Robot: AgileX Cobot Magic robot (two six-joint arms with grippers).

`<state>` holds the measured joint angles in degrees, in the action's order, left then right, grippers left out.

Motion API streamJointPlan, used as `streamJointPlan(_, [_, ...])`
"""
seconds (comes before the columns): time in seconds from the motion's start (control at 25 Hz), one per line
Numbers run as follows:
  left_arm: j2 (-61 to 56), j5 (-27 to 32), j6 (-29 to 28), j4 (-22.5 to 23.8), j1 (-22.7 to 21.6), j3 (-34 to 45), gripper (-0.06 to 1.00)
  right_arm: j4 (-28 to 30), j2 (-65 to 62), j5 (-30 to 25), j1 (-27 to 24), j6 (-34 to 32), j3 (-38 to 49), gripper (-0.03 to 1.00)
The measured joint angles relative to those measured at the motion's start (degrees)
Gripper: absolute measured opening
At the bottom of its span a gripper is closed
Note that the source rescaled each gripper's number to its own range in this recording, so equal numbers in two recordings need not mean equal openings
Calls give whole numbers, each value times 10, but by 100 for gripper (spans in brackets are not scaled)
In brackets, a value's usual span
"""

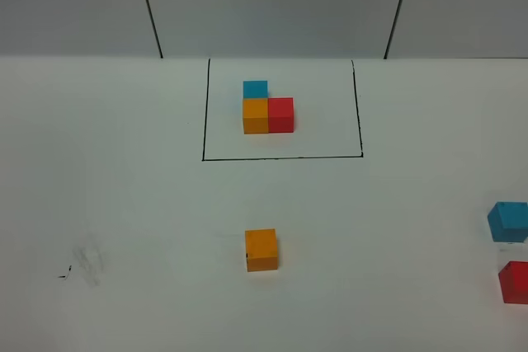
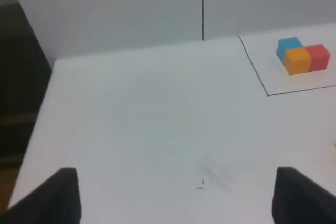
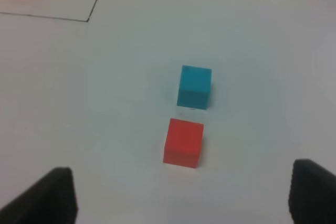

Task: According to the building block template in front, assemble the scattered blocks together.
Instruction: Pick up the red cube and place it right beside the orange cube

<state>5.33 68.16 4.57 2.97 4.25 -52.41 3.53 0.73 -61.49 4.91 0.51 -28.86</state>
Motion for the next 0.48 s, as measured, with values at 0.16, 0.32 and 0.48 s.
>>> streamJointPlan(0.16, [-36, -15, -35, -21, -4, 68, 63, 0, 0, 0, 0, 0, 0, 67])
streamJointPlan(0.32, [-57, -44, -50, -30, -5, 125, 63, 0, 0, 0, 0, 0, 0, 67])
streamJointPlan(0.48, [-57, -66, -58, -30, -5, 179, 63, 0, 0, 0, 0, 0, 0, 67])
